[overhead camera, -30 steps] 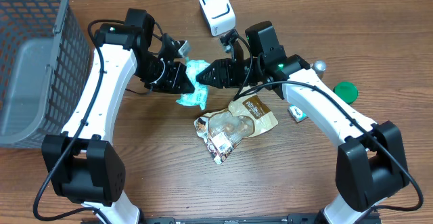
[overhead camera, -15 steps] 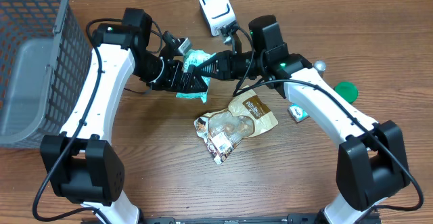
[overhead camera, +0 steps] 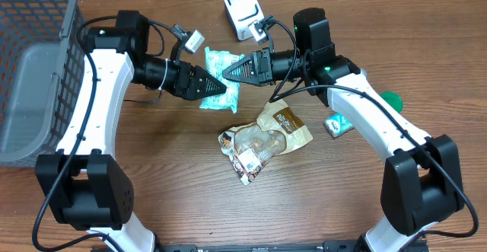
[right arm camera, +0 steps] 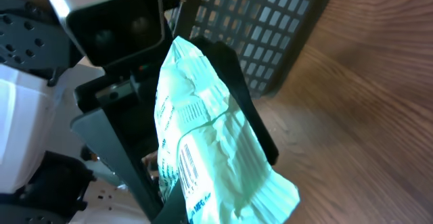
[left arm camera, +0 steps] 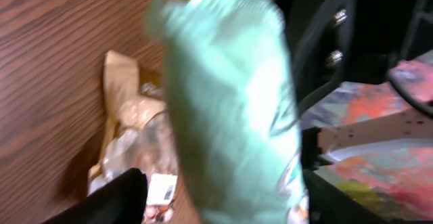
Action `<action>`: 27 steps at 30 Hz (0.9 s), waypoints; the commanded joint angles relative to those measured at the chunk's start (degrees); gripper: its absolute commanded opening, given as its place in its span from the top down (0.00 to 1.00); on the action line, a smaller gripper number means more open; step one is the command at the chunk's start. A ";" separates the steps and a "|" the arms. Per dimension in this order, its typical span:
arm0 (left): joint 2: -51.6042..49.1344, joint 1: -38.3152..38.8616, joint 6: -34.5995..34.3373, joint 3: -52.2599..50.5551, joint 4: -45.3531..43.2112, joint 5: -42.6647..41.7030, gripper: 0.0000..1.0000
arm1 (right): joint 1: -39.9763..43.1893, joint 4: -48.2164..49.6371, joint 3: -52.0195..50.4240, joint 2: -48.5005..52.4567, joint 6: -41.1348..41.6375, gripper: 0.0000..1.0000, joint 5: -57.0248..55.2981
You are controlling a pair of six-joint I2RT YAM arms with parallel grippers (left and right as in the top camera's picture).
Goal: Scan the item barcode
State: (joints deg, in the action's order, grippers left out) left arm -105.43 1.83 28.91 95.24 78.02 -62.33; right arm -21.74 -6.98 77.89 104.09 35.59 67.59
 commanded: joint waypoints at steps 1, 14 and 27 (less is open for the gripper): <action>0.22 -0.31 3.28 0.98 0.28 -6.56 0.36 | 0.07 0.48 0.42 -0.37 0.66 0.96 2.05; 0.22 -0.33 3.21 0.98 1.75 -2.78 0.96 | 0.20 0.48 0.42 -0.37 -0.04 0.62 -7.02; 0.22 2.23 -26.23 2.56 -11.98 41.48 0.96 | 3.06 -27.02 0.39 -0.37 -14.51 0.09 -21.38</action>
State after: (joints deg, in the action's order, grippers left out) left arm -105.43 2.22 13.72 95.42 67.33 -37.39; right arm -18.72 -29.52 77.97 104.09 27.88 53.74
